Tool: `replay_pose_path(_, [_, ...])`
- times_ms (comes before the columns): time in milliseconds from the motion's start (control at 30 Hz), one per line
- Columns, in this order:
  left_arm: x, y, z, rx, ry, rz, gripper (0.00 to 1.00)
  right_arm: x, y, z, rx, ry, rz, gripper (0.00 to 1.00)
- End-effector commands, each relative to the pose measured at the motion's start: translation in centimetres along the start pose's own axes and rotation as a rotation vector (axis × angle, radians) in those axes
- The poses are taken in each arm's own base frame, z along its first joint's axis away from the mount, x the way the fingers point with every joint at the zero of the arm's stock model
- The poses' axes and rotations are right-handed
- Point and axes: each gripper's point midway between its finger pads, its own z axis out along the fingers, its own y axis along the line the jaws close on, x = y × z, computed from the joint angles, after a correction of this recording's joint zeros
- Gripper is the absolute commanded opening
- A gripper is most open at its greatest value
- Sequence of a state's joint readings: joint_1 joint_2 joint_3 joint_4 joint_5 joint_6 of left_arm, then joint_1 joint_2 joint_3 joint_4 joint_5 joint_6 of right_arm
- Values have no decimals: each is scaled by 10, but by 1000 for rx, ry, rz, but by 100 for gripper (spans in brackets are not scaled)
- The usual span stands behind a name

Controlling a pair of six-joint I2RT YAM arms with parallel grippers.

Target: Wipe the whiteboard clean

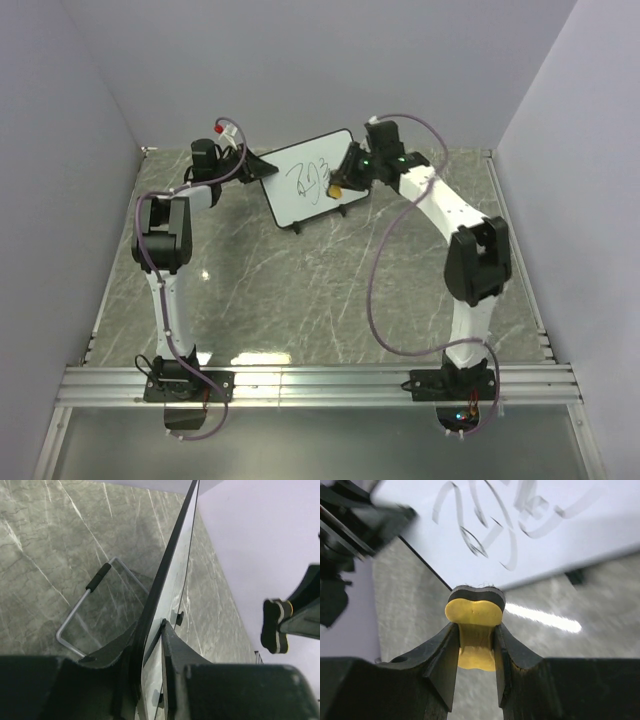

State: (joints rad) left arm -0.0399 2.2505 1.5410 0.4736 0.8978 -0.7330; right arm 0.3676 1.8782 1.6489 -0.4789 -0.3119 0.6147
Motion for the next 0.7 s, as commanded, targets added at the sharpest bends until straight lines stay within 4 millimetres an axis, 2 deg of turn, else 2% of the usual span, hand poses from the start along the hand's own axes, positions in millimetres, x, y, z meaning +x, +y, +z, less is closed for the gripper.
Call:
replay_pose_path(0, [21, 4, -5, -33, 64, 9, 6, -15, 48, 33, -131, -30, -28, 0])
replay_pose_path(33, [26, 6, -6, -38, 73, 6, 4, -9, 46, 54, -126, -6, -22, 0])
replay_pose_path(67, [27, 5, -6, -41, 77, 7, 0, -22, 64, 55, -162, -36, -28, 0])
replay_pose_path(100, [33, 7, -8, -44, 85, 6, 0, -20, 74, 62, -182, -25, -26, 0])
replay_pose_path(133, [35, 6, -8, -46, 90, 7, 0, -26, 82, 73, -198, -32, -27, 0])
replay_pose_path(200, [44, 8, -11, -56, 99, 7, 0, -25, 89, 84, -208, -15, -16, 0])
replay_pose_path(233, [45, 4, -13, -58, 102, 16, 0, -16, 88, 97, -208, 12, -13, 0])
replay_pose_path(267, [51, 4, -14, -66, 113, 28, 0, -19, 96, 97, -224, 6, -16, 0])
replay_pose_path(300, [61, 6, -16, -80, 127, 21, 0, -17, 94, 103, -222, 13, -9, 0])
replay_pose_path(333, [64, 0, -17, -79, 130, 35, 0, -13, 95, 105, -227, 19, -8, 0])
replay_pose_path(400, [83, 3, -22, -97, 160, 34, 0, -14, 98, 106, -246, 9, 2, 0])
replay_pose_path(467, [92, -2, -25, -104, 171, 54, 0, -10, 100, 107, -269, 15, 6, 0])
replay_pose_path(500, [107, 1, -29, -114, 192, 36, 0, -9, 102, 106, -276, 17, 5, 0])
replay_pose_path(567, [114, -4, -34, -112, 197, 42, 0, -5, 106, 105, -293, 21, -2, 0])
replay_pose_path(600, [126, -2, -39, -120, 209, 25, 0, -6, 109, 102, -301, 16, -9, 0])
replay_pose_path(667, [130, -8, -42, -114, 206, 23, 0, -4, 113, 102, -308, 11, -11, 0])
